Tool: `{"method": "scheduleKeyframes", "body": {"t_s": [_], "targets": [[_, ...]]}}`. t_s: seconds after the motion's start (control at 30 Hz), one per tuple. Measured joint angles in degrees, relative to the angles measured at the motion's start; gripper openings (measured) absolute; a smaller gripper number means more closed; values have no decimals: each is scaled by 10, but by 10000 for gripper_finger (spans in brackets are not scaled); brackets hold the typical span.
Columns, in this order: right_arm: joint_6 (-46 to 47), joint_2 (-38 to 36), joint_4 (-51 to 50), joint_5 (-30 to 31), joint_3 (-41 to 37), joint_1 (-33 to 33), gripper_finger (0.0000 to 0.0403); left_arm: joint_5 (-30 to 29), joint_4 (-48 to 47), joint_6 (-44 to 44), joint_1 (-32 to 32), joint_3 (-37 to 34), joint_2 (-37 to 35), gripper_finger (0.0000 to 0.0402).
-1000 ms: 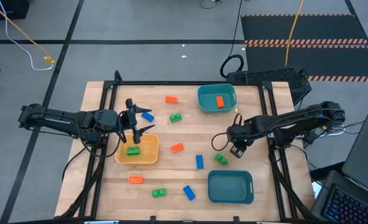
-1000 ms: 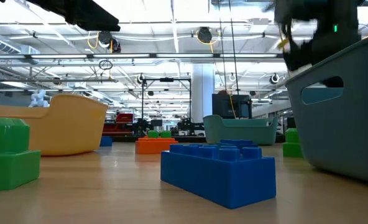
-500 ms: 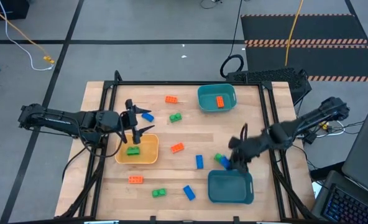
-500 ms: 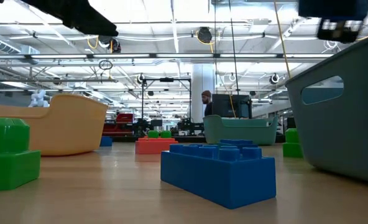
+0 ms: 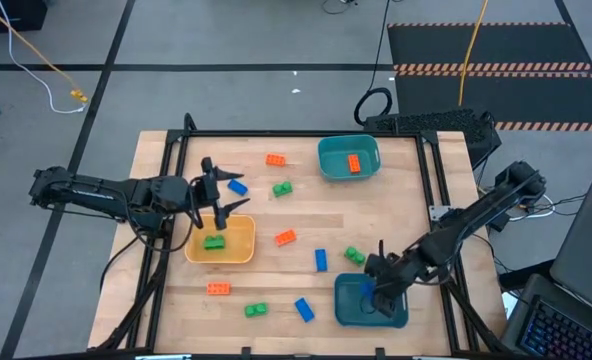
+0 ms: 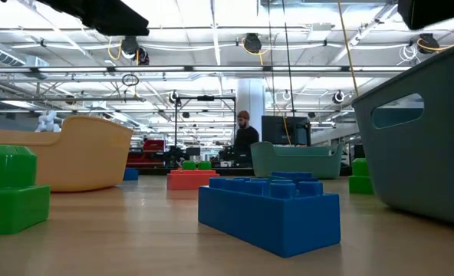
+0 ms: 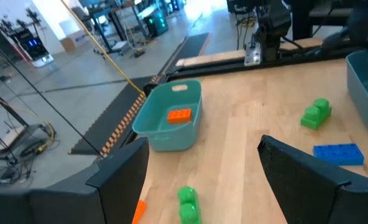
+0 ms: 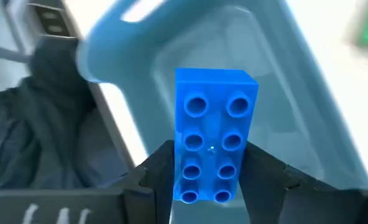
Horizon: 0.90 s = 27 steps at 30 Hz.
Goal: Sort & place blocks by color
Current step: Put the blue game piece into the blue bin
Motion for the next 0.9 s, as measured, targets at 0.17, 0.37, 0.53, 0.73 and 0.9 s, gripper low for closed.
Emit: {"method": "scheduleKeyframes", "body": {"t_s": [0.17, 0.37, 0.53, 0.73, 0.9], "targets": [[25, 3, -25, 1, 0, -1, 206, 0, 4, 15, 0, 0, 0, 308], [18, -8, -23, -2, 0, -9, 318, 0, 2, 12, 0, 0, 0, 308], [-16, -44, 14, -15, 0, -41, 339, 1, -4, -14, 0, 0, 0, 308], [-138, -77, 119, 15, 0, -118, 328, 2, -4, -35, -17, 0, 0, 308], [-235, -62, 157, 15, 0, -197, 322, 1, -3, -25, -27, 0, 0, 308]]}}
